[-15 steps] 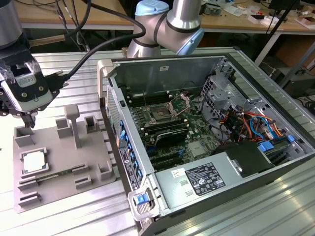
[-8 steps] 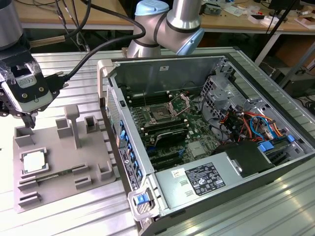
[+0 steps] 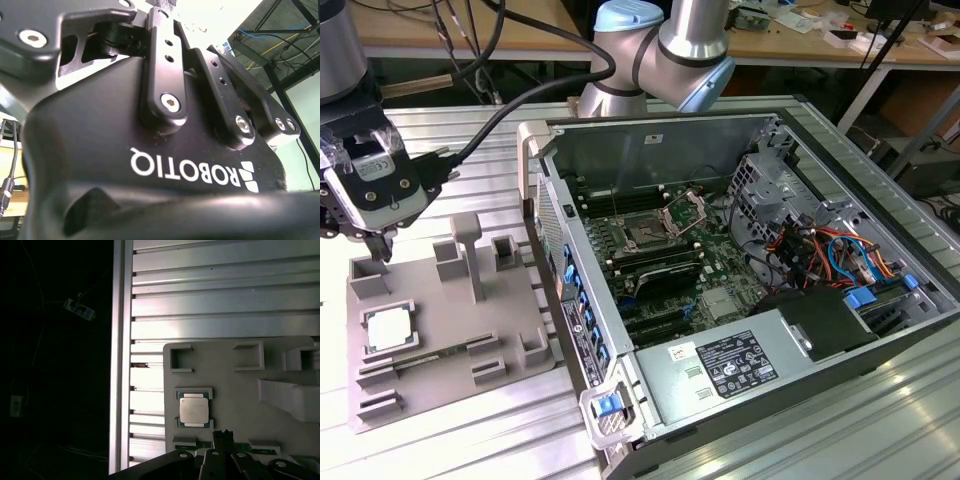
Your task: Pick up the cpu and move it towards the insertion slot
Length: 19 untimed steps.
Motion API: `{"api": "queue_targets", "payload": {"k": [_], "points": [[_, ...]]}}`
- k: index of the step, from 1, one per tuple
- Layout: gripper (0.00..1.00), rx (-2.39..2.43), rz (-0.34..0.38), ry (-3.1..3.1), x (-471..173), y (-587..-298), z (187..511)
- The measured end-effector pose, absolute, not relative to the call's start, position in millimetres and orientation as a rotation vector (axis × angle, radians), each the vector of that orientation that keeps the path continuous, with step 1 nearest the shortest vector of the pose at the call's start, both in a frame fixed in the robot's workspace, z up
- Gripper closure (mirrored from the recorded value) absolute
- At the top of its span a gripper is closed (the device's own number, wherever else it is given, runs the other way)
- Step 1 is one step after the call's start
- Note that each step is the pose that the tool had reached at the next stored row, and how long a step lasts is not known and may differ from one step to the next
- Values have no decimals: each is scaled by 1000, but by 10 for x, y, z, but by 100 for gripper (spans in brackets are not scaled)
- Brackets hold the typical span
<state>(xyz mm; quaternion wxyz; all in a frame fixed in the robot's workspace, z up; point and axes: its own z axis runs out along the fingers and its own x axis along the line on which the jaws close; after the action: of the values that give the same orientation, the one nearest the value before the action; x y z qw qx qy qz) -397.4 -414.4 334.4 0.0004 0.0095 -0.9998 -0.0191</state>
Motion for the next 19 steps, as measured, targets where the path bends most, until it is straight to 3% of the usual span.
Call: {"api": "queue_targets", "payload": {"k": [19], "points": [[89, 30, -60, -3140, -3974, -4145, 3297]]}}
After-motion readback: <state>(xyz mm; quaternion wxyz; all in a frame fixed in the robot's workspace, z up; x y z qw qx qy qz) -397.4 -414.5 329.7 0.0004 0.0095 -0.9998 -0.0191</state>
